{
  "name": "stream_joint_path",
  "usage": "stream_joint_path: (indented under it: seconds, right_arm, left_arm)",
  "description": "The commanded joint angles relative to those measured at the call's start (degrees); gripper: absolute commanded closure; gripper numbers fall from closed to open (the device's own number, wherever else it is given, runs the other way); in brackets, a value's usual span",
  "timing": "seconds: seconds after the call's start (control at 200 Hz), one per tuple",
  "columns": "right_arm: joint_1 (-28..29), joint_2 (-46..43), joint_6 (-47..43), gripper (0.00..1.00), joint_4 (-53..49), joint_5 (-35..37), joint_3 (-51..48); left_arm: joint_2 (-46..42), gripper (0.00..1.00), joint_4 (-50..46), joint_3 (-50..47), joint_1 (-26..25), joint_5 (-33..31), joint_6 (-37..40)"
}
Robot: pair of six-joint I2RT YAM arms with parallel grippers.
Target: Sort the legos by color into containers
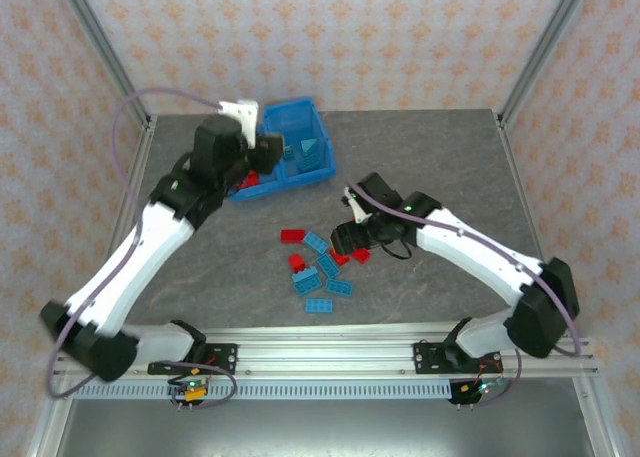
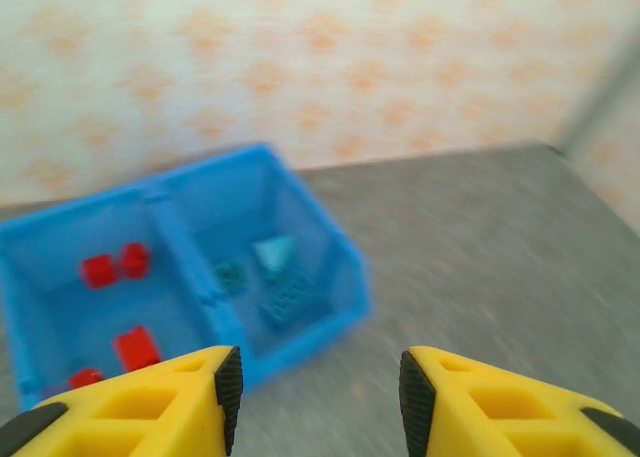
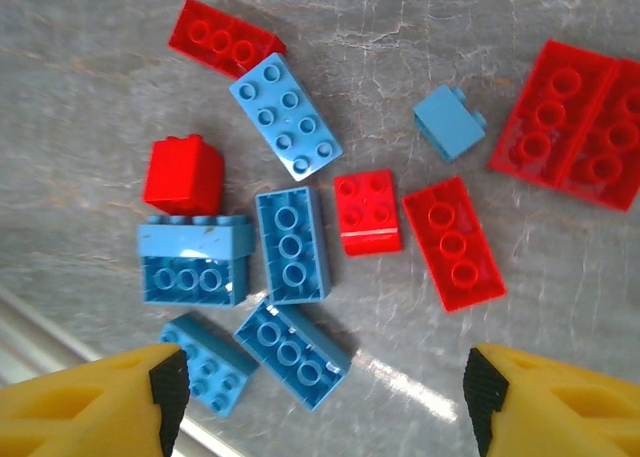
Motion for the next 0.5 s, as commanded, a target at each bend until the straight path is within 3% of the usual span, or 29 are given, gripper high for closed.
stream_joint_path:
  seconds: [0.0, 0.13, 0.31, 0.495]
  right_arm:
    - [0.52, 5.55, -8.24, 0.25, 3.54, 1.51, 3.47]
    - [0.65, 14.02, -10.36, 0.25, 5.74, -1.57, 7.32]
    - [0.79, 23.72, -11.65, 0.25, 8.12, -3.86, 11.86]
    - [0.95, 32.19, -12.41, 0.26, 8.29, -4.97, 17.20]
  left_arm:
    - [-8.23, 0.43, -11.93, -8.08, -1.87, 10.60, 20.44]
    - [-19.49, 0.30, -21.10, -16.49, -4.58, 20.03, 32.38]
    - [-29.80, 0.14, -27.11, -25.87, -6.33, 32.21, 38.16]
    - [-34.07, 0.07, -26.26, -32.22, -6.73, 35.01, 38.04]
